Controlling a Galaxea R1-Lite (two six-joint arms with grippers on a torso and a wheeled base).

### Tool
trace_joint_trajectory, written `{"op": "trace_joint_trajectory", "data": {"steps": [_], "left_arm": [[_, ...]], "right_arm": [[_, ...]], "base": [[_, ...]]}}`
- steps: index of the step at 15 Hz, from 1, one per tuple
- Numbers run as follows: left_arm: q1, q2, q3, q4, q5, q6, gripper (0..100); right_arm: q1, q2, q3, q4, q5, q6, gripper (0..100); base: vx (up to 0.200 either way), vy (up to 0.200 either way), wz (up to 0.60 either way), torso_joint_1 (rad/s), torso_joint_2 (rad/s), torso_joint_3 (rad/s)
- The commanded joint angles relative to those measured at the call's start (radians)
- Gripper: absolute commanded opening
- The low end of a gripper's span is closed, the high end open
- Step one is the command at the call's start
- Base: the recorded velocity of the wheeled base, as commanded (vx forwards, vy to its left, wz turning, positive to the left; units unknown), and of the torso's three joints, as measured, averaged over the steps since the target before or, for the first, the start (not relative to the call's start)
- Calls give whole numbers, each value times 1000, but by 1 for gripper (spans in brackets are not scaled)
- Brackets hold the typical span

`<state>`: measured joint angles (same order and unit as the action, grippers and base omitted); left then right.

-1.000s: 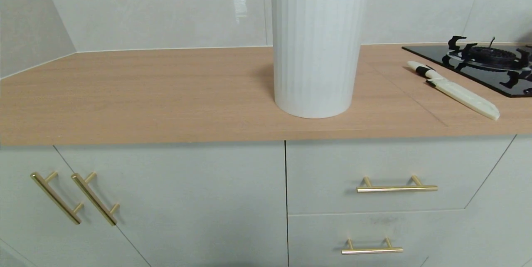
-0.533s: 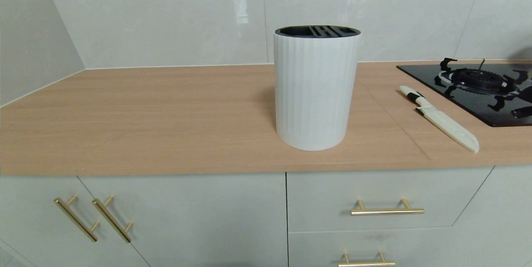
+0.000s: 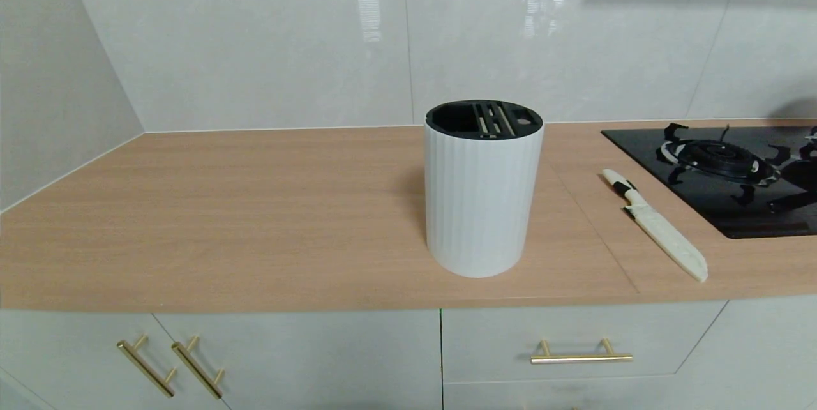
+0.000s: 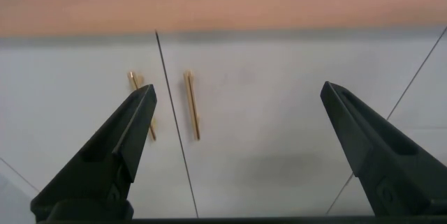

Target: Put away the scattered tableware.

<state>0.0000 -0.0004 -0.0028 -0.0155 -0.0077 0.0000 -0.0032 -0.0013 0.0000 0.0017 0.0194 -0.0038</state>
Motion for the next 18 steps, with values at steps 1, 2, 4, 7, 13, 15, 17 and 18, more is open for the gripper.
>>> {"op": "trace_joint_trajectory", "data": {"steps": [1, 2, 4, 7, 13, 15, 17, 18], "left_arm": [[0, 0, 0, 0, 0, 0, 100], [0, 0, 0, 0, 0, 0, 100], [0, 0, 0, 0, 0, 0, 100], [0, 0, 0, 0, 0, 0, 100], [0, 0, 0, 0, 0, 0, 100], [0, 0, 0, 0, 0, 0, 100], [0, 0, 0, 0, 0, 0, 100], [0, 0, 0, 0, 0, 0, 100]], "right_arm": [[0, 1, 0, 0, 1, -1, 100], [0, 1, 0, 0, 1, -1, 100], [0, 1, 0, 0, 1, -1, 100], [0, 1, 0, 0, 1, -1, 100], [0, 1, 0, 0, 1, -1, 100], [0, 1, 0, 0, 1, -1, 100], [0, 1, 0, 0, 1, -1, 100], [0, 1, 0, 0, 1, -1, 100]], "base": [[0, 0, 0, 188, -486, -305], [0, 0, 0, 188, -496, -310], [0, 0, 0, 200, -493, -303], [0, 0, 0, 219, -525, -305], [0, 0, 0, 236, -554, -317], [0, 0, 0, 259, -593, -329], [0, 0, 0, 259, -579, -312], [0, 0, 0, 203, -456, -242]]}}
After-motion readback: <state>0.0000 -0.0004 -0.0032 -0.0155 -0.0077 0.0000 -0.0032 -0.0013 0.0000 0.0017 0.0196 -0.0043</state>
